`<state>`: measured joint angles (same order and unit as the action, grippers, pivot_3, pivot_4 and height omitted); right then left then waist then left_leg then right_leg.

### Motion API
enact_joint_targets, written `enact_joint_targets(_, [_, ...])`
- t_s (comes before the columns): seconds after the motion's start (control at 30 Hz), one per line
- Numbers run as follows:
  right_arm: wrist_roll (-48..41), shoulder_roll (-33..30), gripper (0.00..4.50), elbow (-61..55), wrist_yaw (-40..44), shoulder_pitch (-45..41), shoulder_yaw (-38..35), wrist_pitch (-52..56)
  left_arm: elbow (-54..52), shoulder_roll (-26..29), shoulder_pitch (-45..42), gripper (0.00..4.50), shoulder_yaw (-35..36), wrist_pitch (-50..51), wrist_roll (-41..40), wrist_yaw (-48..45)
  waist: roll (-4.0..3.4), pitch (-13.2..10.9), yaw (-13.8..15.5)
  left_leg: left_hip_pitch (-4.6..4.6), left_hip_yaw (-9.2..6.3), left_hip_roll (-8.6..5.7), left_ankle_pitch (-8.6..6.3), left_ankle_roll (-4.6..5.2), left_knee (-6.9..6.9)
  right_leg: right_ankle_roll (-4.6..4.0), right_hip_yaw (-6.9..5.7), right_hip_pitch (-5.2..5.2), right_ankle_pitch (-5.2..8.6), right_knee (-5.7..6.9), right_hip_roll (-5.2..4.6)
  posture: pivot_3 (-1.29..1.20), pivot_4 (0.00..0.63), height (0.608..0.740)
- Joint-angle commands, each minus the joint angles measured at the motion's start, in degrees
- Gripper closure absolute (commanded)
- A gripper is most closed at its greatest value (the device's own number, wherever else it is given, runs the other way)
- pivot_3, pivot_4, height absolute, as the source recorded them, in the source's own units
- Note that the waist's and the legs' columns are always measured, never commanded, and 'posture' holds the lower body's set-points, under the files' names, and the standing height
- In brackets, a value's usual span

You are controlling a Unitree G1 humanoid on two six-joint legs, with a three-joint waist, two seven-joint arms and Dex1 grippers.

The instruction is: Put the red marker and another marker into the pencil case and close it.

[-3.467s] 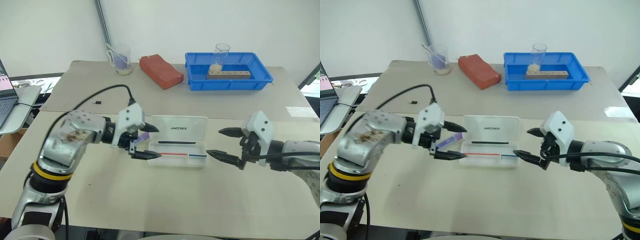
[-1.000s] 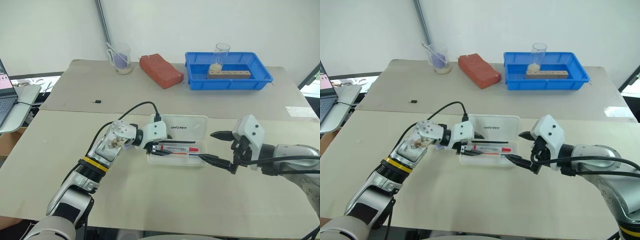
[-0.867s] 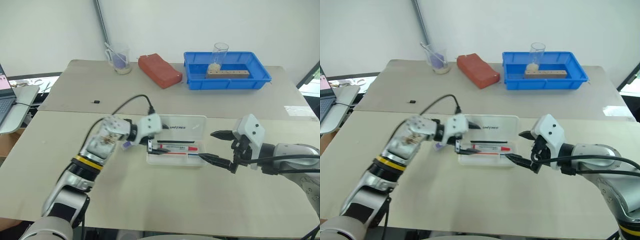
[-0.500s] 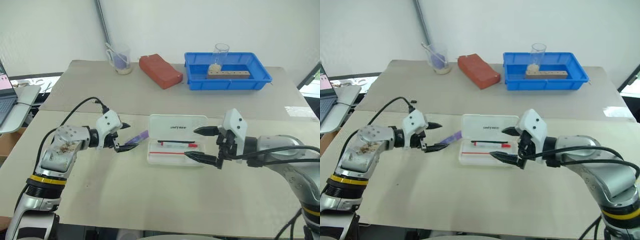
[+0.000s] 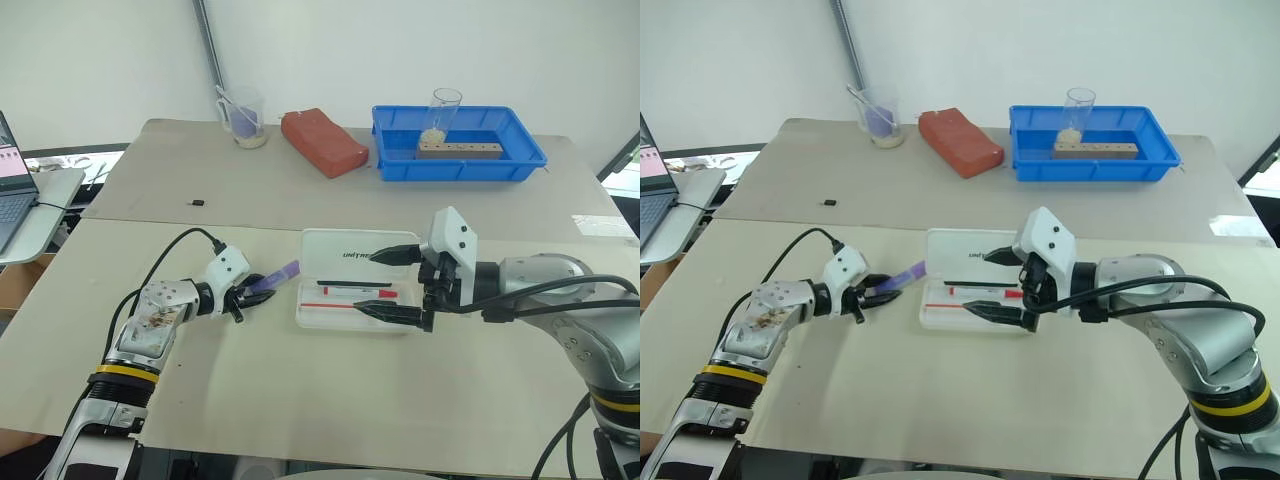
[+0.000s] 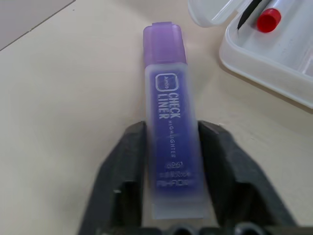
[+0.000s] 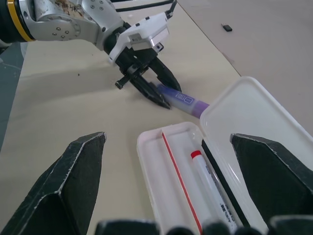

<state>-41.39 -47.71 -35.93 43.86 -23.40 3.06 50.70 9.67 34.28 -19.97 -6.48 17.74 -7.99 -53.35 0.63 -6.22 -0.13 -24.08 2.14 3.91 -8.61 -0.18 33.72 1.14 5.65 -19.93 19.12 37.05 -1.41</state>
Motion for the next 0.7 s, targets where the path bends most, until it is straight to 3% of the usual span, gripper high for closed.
enact_joint_targets(0.03, [-0.9, -1.0, 0.0, -1.6, -0.1, 0.6, -3.3, 0.1, -2.3, 3.3, -1.1, 3.55, 2.2, 2.2, -0.8, -1.4, 0.01, 0.0, -0.3, 0.0, 0.0, 0.01, 0.0, 0.0, -0.01, 0.0, 0.0, 0.0, 0.0, 0.0, 0.01, 0.0, 0.15, 0.74])
enact_joint_targets(0.2, [-0.4, -2.5, 0.0, -2.3, -0.1, 4.8, -5.5, -0.8, -7.1, 10.0, -1.3, 3.55, 4.9, 4.4, -2.2, -3.8, 0.04, 0.0, -0.7, -0.01, 0.0, 0.02, 0.0, 0.0, -0.09, -0.02, 0.0, -0.05, 0.02, -0.01, 0.01, 0.0, 0.15, 0.74])
enact_joint_targets(0.3, [-0.4, -3.4, 0.0, -3.2, -0.8, 9.3, -8.3, -0.8, -17.7, 16.4, -1.8, 3.55, 8.3, 10.2, -9.6, -11.1, 0.27, -0.1, -0.5, -0.11, -0.01, 0.03, 0.0, 0.0, -0.11, -0.03, -0.05, -0.11, 0.02, -0.01, 0.01, 0.0, 0.15, 0.74])
enact_joint_targets(0.4, [0.3, -4.0, 0.0, -3.2, -1.1, 11.8, -9.2, -1.4, -25.3, 19.1, -3.9, 3.55, 5.3, 14.5, -14.5, -17.0, 0.09, -0.1, -0.5, -0.05, 0.05, -0.03, 0.0, -0.02, -0.08, -0.01, -0.06, -0.09, 0.03, -0.06, -0.13, 0.0, 0.15, 0.74])
enact_joint_targets(0.57, [1.2, -3.9, 0.0, -3.1, -1.5, 13.5, -9.9, -1.9, -27.6, 14.7, -9.6, 3.55, -3.4, 13.9, -12.9, -18.0, 0.05, -0.1, -0.4, 0.24, 0.16, -0.05, -0.01, -0.02, -0.09, 0.06, -0.04, 0.07, 0.1, -0.17, -0.17, 0.0, 0.15, 0.74])
enact_joint_targets(0.7, [1.8, -4.3, 0.0, -3.5, -1.8, 15.2, -11.5, -2.0, -23.3, 8.1, -10.5, 3.55, -11.7, 6.5, -5.3, -15.2, 0.02, -0.1, -0.5, 0.09, 0.09, -0.04, 0.0, 0.0, -0.03, 0.05, 0.0, 0.23, 0.09, -0.2, -0.03, 0.0, 0.15, 0.74])
